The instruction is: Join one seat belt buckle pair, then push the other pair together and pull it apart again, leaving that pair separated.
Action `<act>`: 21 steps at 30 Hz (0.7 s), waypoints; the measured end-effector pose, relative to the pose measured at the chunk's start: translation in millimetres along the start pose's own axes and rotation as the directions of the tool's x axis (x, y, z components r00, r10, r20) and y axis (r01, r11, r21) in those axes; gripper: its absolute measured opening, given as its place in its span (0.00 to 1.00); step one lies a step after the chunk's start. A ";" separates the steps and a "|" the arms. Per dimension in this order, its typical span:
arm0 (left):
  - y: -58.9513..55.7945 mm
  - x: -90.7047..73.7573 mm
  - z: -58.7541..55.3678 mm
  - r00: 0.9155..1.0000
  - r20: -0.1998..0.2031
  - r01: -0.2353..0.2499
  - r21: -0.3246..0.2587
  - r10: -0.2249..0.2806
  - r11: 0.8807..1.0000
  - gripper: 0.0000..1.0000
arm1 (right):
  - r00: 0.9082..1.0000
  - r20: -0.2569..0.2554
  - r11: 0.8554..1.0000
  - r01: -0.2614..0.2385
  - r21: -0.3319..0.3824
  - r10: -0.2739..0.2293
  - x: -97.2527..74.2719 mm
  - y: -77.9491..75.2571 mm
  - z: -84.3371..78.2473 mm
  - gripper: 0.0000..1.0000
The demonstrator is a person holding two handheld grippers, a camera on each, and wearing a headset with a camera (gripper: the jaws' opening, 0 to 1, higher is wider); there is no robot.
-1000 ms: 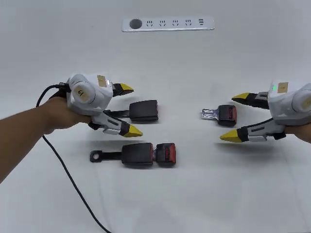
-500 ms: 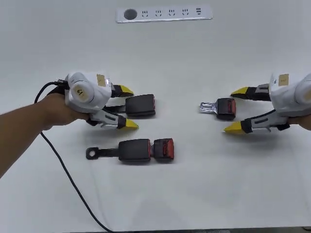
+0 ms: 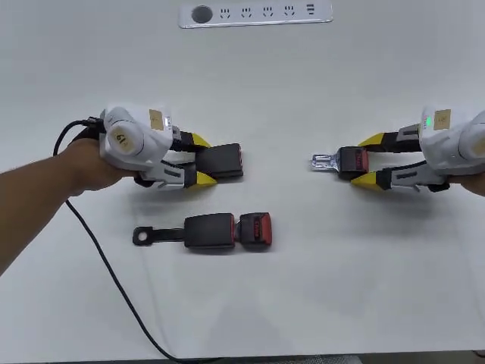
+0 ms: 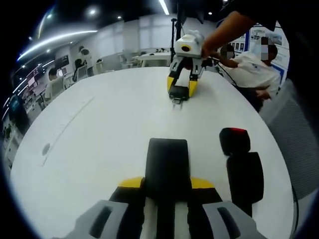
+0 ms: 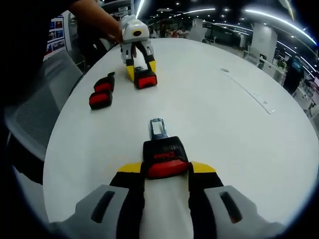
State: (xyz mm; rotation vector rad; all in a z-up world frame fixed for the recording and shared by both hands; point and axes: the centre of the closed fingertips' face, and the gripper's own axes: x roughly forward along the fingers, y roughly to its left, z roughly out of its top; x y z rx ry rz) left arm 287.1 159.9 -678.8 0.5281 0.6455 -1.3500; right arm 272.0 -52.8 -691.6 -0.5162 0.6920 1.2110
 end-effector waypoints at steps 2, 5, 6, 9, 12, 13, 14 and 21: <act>0.7 -0.2 0.8 1.000 0.000 0.004 0.000 -0.004 1.000 0.33 | 1.000 -0.006 1.000 -0.004 0.003 0.005 -0.6 -0.8 0.2 0.32; 0.8 0.0 2.4 1.000 -0.008 0.017 0.014 -0.017 1.000 0.33 | 1.000 -0.015 1.000 -0.017 -0.001 0.017 -1.4 -0.2 3.6 0.31; 0.9 -0.1 2.7 1.000 -0.010 0.019 0.017 -0.019 1.000 0.33 | 1.000 -0.017 1.000 -0.020 -0.002 0.020 -1.6 -0.1 3.8 0.31; 1.7 1.2 0.5 0.999 -0.019 0.030 0.029 -0.030 0.999 0.33 | 0.999 -0.023 1.000 -0.026 -0.003 0.026 -2.2 -1.4 3.7 0.31; 1.5 2.1 0.1 0.999 -0.023 0.039 0.032 -0.038 0.999 0.33 | 0.999 -0.019 0.999 -0.032 0.001 0.032 -0.1 0.1 6.8 0.31; 1.3 2.4 0.1 0.999 -0.025 0.040 0.034 -0.040 0.999 0.33 | 0.999 -0.021 1.000 -0.032 0.001 0.032 0.5 -0.4 6.4 0.31; 1.4 2.8 -0.6 0.999 -0.027 0.041 0.037 -0.040 0.998 0.33 | 0.999 -0.023 0.999 -0.033 -0.001 0.033 1.6 -0.3 6.4 0.31; -0.6 4.6 -0.7 0.998 -0.040 0.048 0.044 -0.046 0.998 0.33 | 0.999 -0.022 0.999 -0.045 -0.018 0.044 10.2 2.0 14.2 0.31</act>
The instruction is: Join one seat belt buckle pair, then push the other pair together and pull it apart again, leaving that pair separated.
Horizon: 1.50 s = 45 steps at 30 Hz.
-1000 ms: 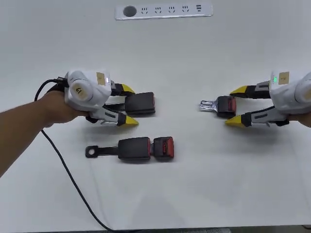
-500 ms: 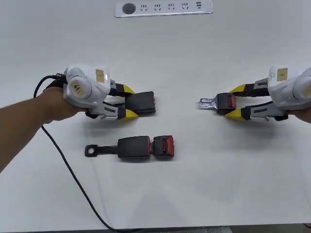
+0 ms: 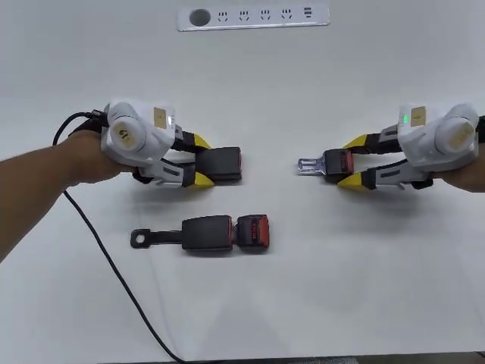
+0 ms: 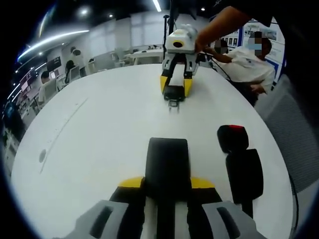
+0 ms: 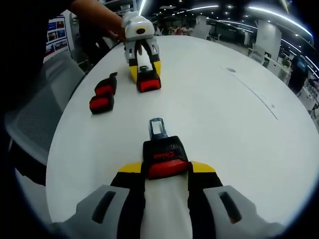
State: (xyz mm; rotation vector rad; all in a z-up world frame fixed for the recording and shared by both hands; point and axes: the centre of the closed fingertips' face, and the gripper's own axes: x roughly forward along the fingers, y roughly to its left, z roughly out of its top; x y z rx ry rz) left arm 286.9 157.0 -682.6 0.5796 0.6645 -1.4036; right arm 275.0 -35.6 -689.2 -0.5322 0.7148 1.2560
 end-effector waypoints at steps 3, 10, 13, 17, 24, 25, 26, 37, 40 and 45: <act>-0.8 0.6 -0.1 1.000 -0.006 0.000 -0.002 0.000 1.000 0.33 | 1.000 0.011 1.000 -0.010 0.007 0.010 4.0 -0.8 5.2 0.31; -0.8 2.1 -1.3 1.000 -0.012 0.006 0.003 -0.006 1.000 0.33 | 1.000 0.018 1.000 -0.006 0.003 0.006 17.5 2.4 20.7 0.31; -0.1 3.2 -2.6 1.000 -0.016 0.008 0.002 -0.008 1.000 0.33 | 1.000 0.018 1.000 -0.005 -0.010 0.005 23.0 4.5 25.2 0.31; -1.3 4.1 -2.9 1.000 -0.028 0.012 0.005 -0.012 1.000 0.33 | 1.000 0.022 1.000 -0.008 -0.007 0.008 28.5 7.9 32.4 0.31; -3.2 4.3 -2.2 0.999 -0.037 0.012 0.006 -0.012 1.000 0.33 | 1.000 0.020 1.000 -0.015 -0.016 0.015 39.0 9.7 43.2 0.31; -3.2 4.4 -2.6 0.999 -0.038 0.012 0.005 -0.012 1.000 0.33 | 1.000 0.021 1.000 -0.016 -0.020 0.017 41.3 12.2 45.7 0.31; -3.3 4.4 -2.8 0.999 -0.040 0.012 0.005 -0.012 1.000 0.33 | 1.000 0.023 1.000 -0.018 -0.019 0.018 42.4 10.7 47.2 0.31; -4.6 4.7 -2.5 0.999 -0.051 0.014 0.008 -0.013 1.000 0.33 | 0.999 0.032 0.999 -0.037 -0.032 0.038 56.0 14.9 63.0 0.31; -5.5 4.5 -2.0 0.998 -0.058 0.017 0.012 -0.016 1.000 0.33 | 0.999 0.033 0.999 -0.039 -0.035 0.041 61.3 16.4 67.0 0.31; -4.9 4.4 -2.4 0.998 -0.064 0.024 0.017 -0.022 1.000 0.33 | 0.999 0.032 0.999 -0.033 -0.027 0.034 63.1 14.7 66.9 0.31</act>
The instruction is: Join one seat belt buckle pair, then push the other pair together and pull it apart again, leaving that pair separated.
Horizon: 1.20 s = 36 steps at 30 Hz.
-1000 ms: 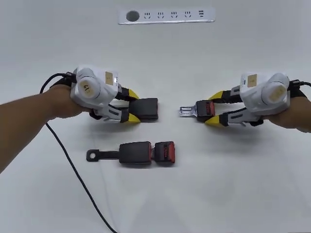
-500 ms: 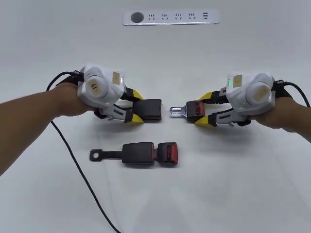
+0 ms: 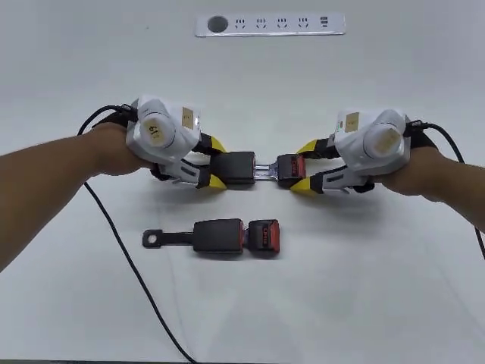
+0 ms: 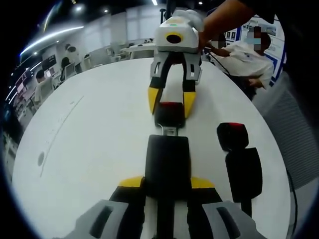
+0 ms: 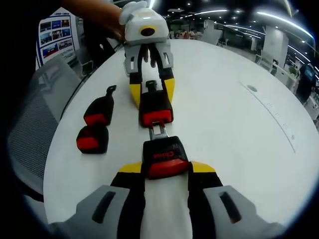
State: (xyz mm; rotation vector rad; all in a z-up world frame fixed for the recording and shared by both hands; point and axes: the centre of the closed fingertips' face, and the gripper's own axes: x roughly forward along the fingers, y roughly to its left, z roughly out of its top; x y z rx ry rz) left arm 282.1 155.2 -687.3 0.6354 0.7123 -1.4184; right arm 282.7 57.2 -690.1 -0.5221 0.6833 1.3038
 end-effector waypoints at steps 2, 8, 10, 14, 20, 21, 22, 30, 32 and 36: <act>0.5 0.2 -0.3 1.000 -0.002 0.002 0.002 -0.002 1.000 0.33 | 1.000 0.002 1.000 0.002 0.002 -0.002 2.9 -2.1 1.9 0.31; 1.6 1.8 -0.8 1.000 -0.013 0.013 0.013 -0.013 1.000 0.33 | 1.000 -0.001 1.000 -0.008 -0.006 0.008 9.7 -1.0 5.7 0.31; 2.2 2.6 -0.5 1.000 -0.020 0.018 0.021 -0.017 1.000 0.33 | 1.000 -0.006 1.000 -0.010 -0.011 0.010 10.3 0.8 5.7 0.31; 2.6 2.8 -0.4 1.000 -0.020 0.019 0.017 -0.018 1.000 0.33 | 1.000 -0.005 1.000 -0.006 -0.006 0.006 12.5 0.1 6.6 0.31; 3.3 3.1 -0.4 1.000 -0.020 0.017 0.003 -0.017 1.000 0.32 | 1.000 -0.009 1.000 -0.004 0.004 0.004 14.1 3.5 8.7 0.31; 3.4 3.3 -0.3 1.000 -0.021 0.016 0.004 -0.016 1.000 0.32 | 1.000 -0.007 1.000 -0.003 0.009 0.003 14.6 3.6 9.9 0.31; 3.4 3.4 -0.1 1.000 -0.024 0.015 0.001 -0.015 1.000 0.32 | 1.000 -0.002 1.000 -0.001 0.026 0.001 17.0 5.2 12.1 0.31; 0.4 2.6 3.7 0.999 -0.035 0.013 -0.005 -0.013 1.000 0.32 | 1.000 -0.008 0.999 0.010 0.033 -0.010 20.7 5.9 17.9 0.30; -0.1 2.2 3.9 0.999 -0.038 0.012 -0.007 -0.012 1.000 0.32 | 1.000 -0.017 0.999 0.014 0.038 -0.014 20.0 6.0 17.9 0.30; -1.4 1.6 4.5 0.999 -0.036 0.006 -0.017 -0.007 1.000 0.32 | 1.000 -0.021 0.999 0.021 0.038 -0.020 19.7 5.3 18.0 0.31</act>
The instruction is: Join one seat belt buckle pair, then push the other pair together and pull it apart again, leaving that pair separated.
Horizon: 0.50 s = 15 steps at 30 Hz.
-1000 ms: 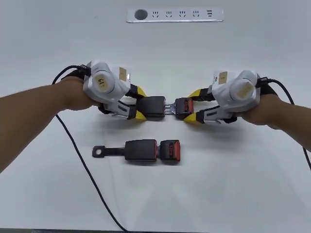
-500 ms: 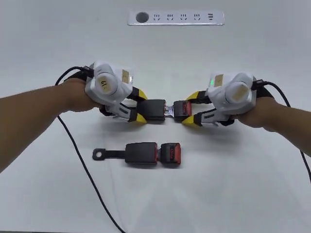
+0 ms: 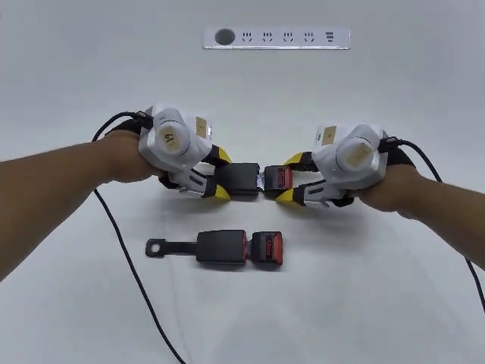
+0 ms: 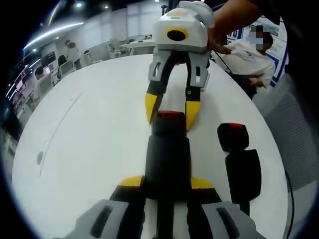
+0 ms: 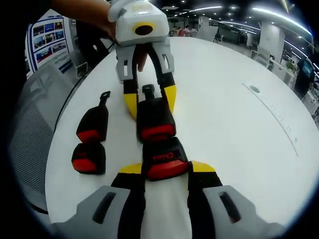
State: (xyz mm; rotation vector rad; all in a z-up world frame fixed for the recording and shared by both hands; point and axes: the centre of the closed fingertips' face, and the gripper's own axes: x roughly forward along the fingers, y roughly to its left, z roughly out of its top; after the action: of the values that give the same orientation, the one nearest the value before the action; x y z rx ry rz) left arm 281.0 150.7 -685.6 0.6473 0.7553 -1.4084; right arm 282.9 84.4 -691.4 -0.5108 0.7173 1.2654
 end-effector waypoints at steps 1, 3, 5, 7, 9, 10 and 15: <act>-0.4 -0.1 0.4 1.000 0.000 -0.001 0.000 0.001 1.000 0.32 | 1.000 -0.001 1.000 0.001 0.001 -0.001 0.0 -0.7 -0.1 0.31; 0.2 -0.1 -0.5 1.000 0.000 -0.002 -0.002 0.002 1.000 0.32 | 1.000 -0.002 1.000 0.003 0.004 -0.003 0.0 -1.0 -0.1 0.31; 0.6 0.0 -1.3 1.000 -0.001 -0.002 -0.002 0.002 1.000 0.32 | 1.000 -0.005 1.000 0.002 0.002 -0.002 -0.5 -0.5 0.2 0.31; 0.5 -0.1 -1.6 1.000 -0.002 -0.003 -0.004 0.003 1.000 0.32 | 1.000 -0.008 1.000 0.002 -0.003 -0.002 -0.3 -0.5 -0.1 0.31; 0.2 -0.2 -1.6 1.000 -0.003 -0.004 -0.005 0.004 1.000 0.32 | 1.000 -0.007 1.000 0.001 -0.003 -0.001 -0.3 -0.6 -0.2 0.31; 0.4 -0.2 -1.9 1.000 -0.003 -0.005 -0.006 0.005 1.000 0.32 | 1.000 -0.008 1.000 0.001 -0.003 -0.001 -0.4 -0.4 -0.3 0.31; -0.3 -0.3 -1.9 1.000 0.002 -0.013 -0.011 0.013 1.000 0.33 | 1.000 -0.009 1.000 0.005 -0.004 -0.005 -1.1 -0.3 0.5 0.31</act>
State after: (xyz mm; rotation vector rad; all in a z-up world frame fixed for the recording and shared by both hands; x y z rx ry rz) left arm 280.6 152.4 -686.5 0.6410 0.7560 -1.3921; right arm 283.1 83.9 -690.3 -0.5215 0.7210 1.2605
